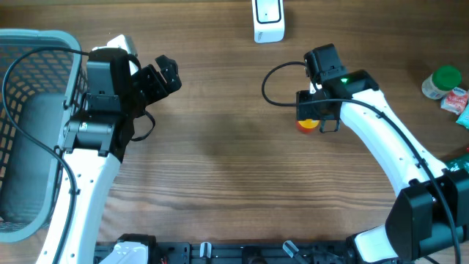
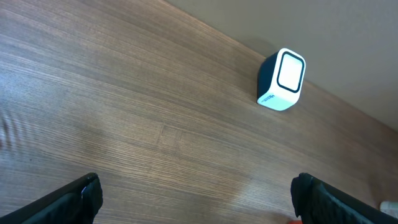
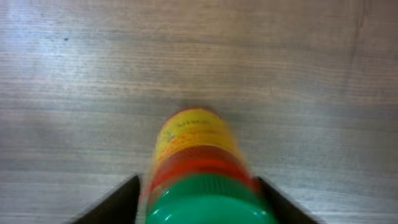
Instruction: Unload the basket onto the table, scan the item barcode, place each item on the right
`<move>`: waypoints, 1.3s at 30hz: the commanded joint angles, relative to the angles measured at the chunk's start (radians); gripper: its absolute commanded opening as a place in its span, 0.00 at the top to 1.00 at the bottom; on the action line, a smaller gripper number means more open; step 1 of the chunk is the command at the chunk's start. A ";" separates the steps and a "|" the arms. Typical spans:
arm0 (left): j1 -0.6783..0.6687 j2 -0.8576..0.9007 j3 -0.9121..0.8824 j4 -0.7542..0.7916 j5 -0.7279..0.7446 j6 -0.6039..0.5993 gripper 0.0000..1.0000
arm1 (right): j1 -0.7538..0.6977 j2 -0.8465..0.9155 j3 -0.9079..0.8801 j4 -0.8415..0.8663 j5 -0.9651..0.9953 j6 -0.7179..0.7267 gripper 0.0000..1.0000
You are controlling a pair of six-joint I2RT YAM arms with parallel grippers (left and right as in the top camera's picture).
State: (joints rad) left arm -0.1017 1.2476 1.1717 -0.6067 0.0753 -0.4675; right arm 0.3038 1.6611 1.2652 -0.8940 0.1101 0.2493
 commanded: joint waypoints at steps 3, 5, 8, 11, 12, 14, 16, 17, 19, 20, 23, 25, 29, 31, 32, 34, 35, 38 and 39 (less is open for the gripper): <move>0.006 0.004 0.003 0.003 -0.010 0.019 0.00 | 0.000 0.012 -0.024 0.029 0.005 0.056 0.66; 0.006 0.004 0.003 0.003 -0.010 0.019 0.00 | 0.000 0.011 -0.019 0.025 0.005 0.130 0.67; 0.006 0.004 0.003 0.003 -0.010 0.019 0.00 | 0.000 0.002 0.002 0.006 0.004 0.249 0.66; 0.006 0.004 0.003 0.003 -0.010 0.019 0.00 | -0.001 -0.003 0.033 -0.048 0.004 0.402 0.62; 0.006 0.004 0.003 0.003 -0.010 0.019 0.00 | -0.001 -0.003 0.042 -0.066 -0.002 0.462 0.61; 0.006 0.004 0.003 0.003 -0.010 0.019 0.00 | 0.000 -0.003 0.048 -0.079 -0.036 0.585 0.60; 0.006 0.004 0.003 0.003 -0.010 0.019 0.00 | -0.001 -0.003 0.048 -0.073 -0.096 0.672 0.63; 0.006 0.004 0.003 0.003 -0.010 0.019 0.00 | 0.000 -0.003 0.048 -0.067 -0.131 0.688 0.64; 0.006 0.004 0.003 0.003 -0.010 0.019 0.00 | 0.000 -0.003 0.048 -0.048 -0.238 0.704 0.52; 0.006 0.004 0.003 0.003 -0.010 0.019 0.00 | 0.000 -0.003 0.048 -0.041 -0.279 0.704 0.47; 0.006 0.004 0.003 0.003 -0.010 0.019 0.00 | 0.000 -0.005 0.053 -0.037 -0.334 0.705 0.20; 0.006 0.004 0.003 0.003 -0.010 0.019 0.00 | 0.000 -0.010 0.064 -0.038 -0.334 0.704 0.00; 0.006 0.004 0.003 0.003 -0.010 0.019 0.00 | -0.001 -0.043 0.101 -0.042 -0.405 0.693 0.00; 0.006 0.004 0.003 0.003 -0.010 0.019 0.00 | -0.002 -0.081 0.107 -0.042 -0.397 0.684 0.00; 0.006 0.004 0.003 0.003 -0.010 0.019 0.00 | -0.010 -0.111 0.109 -0.039 -0.384 0.656 0.00; 0.006 0.004 0.003 0.003 -0.010 0.019 0.00 | -0.046 -0.161 0.110 -0.034 -0.349 0.652 0.00; 0.006 0.004 0.003 0.003 -0.010 0.019 0.00 | -0.077 -0.186 0.110 -0.035 -0.343 0.652 0.01; 0.006 0.004 0.003 0.003 -0.010 0.019 0.00 | -0.223 -0.256 0.110 -0.030 -0.304 0.651 0.00; 0.006 0.004 0.003 0.003 -0.010 0.019 0.00 | -0.261 -0.261 0.110 -0.035 -0.287 0.639 0.01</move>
State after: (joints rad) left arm -0.1017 1.2476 1.1717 -0.6067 0.0753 -0.4675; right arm 0.1524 1.4464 1.3529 -0.9276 -0.2447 0.9150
